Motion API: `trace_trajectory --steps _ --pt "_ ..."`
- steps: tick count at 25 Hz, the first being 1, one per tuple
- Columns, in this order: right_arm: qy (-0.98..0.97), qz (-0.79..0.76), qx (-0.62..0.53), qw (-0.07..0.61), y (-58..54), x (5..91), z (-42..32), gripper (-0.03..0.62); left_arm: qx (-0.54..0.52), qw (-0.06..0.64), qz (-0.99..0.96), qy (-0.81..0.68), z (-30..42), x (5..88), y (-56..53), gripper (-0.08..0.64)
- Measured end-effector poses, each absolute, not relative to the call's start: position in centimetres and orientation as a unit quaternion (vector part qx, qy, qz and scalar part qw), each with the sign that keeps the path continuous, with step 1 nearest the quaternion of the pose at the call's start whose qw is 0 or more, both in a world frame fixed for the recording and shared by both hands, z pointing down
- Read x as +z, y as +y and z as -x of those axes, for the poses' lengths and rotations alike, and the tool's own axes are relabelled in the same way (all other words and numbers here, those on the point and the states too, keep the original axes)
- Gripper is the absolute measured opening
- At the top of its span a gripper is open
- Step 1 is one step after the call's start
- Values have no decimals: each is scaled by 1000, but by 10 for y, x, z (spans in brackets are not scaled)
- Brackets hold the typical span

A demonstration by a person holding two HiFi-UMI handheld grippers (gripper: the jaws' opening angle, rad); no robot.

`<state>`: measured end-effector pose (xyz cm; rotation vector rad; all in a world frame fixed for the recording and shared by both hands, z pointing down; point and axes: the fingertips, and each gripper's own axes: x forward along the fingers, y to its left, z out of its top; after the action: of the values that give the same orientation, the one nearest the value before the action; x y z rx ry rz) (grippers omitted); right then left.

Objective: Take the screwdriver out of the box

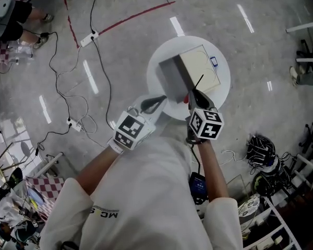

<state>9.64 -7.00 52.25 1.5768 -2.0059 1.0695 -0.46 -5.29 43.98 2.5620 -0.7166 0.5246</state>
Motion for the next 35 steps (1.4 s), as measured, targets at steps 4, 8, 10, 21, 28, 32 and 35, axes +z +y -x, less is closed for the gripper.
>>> trace_trajectory --steps 4,8,10,21,28,32,35 --pt "-728 -572 344 155 -61 490 -103 55 170 204 -928 -261 3 423 -56 0" --pt "-741 -582 306 134 -51 457 -112 55 157 196 -930 -266 5 405 -57 0" --pt "-748 -585 286 129 -43 441 -115 55 152 194 -933 -264 6 398 -53 0" --pt "-769 -597 209 96 -16 388 -128 55 139 181 -934 -273 11 380 -58 0" --pt "-773 -598 191 92 -5 375 -127 55 140 174 -938 -264 4 374 -51 0" --pt "-770 -604 187 89 -7 376 -132 56 144 171 -940 -259 -1 376 -50 0" --pt "-771 -603 186 86 -6 374 -135 55 144 168 -940 -260 -2 375 -49 0"
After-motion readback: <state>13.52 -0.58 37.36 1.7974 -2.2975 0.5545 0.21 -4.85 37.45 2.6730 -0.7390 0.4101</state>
